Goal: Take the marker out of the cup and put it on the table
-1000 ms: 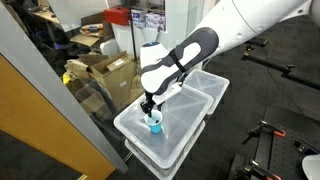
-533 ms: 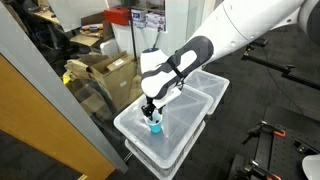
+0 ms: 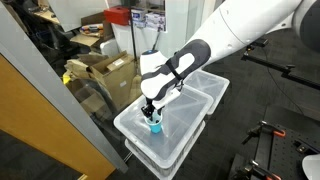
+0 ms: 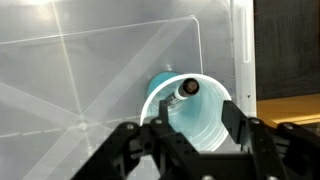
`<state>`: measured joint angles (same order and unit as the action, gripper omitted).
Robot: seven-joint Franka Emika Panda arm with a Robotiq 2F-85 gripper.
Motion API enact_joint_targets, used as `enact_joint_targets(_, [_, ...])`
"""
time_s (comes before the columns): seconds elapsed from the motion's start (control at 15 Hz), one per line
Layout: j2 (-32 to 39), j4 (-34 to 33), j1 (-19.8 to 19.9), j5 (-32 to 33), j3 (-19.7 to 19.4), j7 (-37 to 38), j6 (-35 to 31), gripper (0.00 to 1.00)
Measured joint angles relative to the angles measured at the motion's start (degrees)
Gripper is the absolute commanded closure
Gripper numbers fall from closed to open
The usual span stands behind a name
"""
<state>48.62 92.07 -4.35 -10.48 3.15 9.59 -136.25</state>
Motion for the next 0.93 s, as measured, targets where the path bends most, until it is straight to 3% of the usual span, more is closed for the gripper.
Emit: enact_joint_targets(0.93, [4.4, -4.8, 0.0, 0.0, 0.0, 0.0, 0.2, 0.44])
